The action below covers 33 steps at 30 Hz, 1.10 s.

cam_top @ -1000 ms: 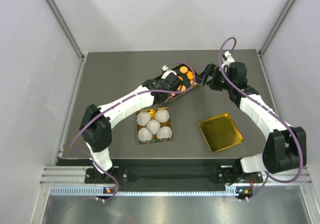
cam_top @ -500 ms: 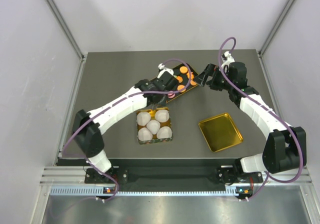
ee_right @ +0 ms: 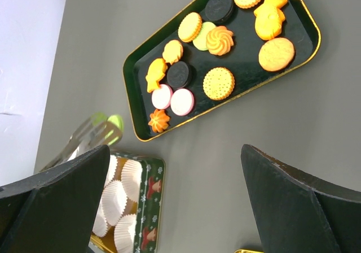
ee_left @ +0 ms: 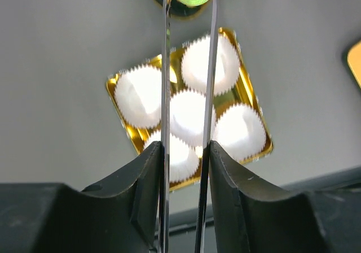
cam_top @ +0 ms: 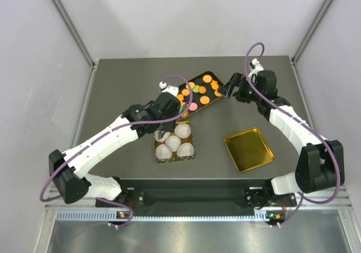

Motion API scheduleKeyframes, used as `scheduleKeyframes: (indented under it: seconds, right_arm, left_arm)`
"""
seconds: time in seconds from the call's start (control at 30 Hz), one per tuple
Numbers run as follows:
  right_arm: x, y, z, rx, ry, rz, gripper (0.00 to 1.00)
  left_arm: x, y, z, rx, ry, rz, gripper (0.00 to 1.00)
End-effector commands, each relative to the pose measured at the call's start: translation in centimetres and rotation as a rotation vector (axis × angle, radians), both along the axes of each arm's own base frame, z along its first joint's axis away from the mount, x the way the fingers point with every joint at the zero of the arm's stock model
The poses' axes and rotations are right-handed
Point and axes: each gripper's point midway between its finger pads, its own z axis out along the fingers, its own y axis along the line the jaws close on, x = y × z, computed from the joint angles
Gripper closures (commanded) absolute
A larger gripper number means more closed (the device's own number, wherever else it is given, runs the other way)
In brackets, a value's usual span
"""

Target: Pack the cookies

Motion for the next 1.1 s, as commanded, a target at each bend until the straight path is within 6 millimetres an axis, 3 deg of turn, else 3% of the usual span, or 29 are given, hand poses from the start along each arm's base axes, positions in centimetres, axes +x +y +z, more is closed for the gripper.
scheduleKeyframes:
  seconds: [0.0, 0.37, 1.07]
  right_arm:
    - [1.1, 0.5, 2.3, -0.011, -0.075, 0.010, 0.00]
    - [1.2, 0.4, 1.8, -0.019, -0.062, 0.006, 0.00]
    - [1.4, 0.4, 1.6, -0.022, -0.057, 0.007, 0.00]
  left_arm:
    - [-1.6, 0.0, 0.9, -0.071, 0.009, -0.013, 0.59]
    - [-4.6, 0.5, -0.9, -0.084, 0.078, -0.056, 0.59]
    - [-6.1, 0.9, -2.2, -0.078, 0.124, -0.074, 0.64]
